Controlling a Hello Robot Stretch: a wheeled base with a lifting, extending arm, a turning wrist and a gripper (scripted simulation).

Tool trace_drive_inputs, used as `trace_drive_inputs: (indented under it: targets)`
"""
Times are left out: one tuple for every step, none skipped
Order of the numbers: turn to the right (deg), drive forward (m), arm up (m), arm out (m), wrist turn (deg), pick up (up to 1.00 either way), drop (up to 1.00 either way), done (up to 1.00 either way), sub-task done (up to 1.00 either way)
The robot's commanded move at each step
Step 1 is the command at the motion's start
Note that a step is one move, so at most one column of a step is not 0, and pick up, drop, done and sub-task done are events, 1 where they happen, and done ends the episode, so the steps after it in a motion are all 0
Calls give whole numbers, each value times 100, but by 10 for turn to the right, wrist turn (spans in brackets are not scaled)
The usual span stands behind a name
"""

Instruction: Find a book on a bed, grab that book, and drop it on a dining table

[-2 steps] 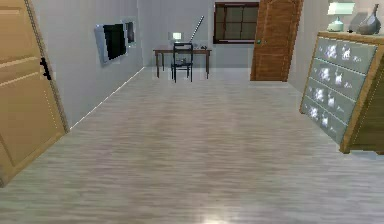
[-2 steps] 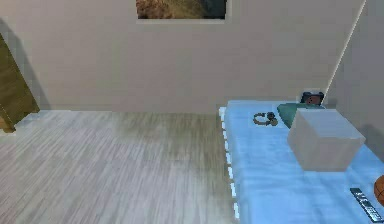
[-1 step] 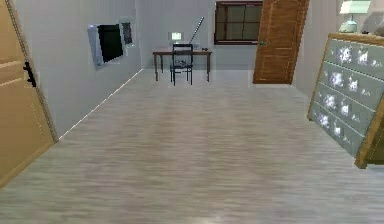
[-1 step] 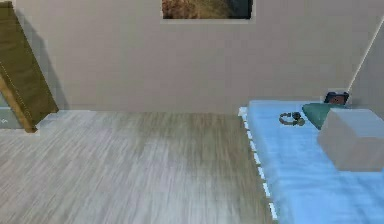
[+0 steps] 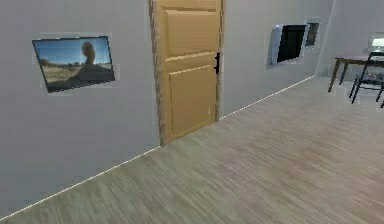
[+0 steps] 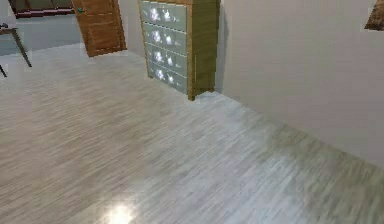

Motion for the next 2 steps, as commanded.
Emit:
trace_drive_inputs:
  targets:
    - [-360,0,0,0,0,0,0,0,0]
    - [0,20,0,0,0,0,0,0,0]
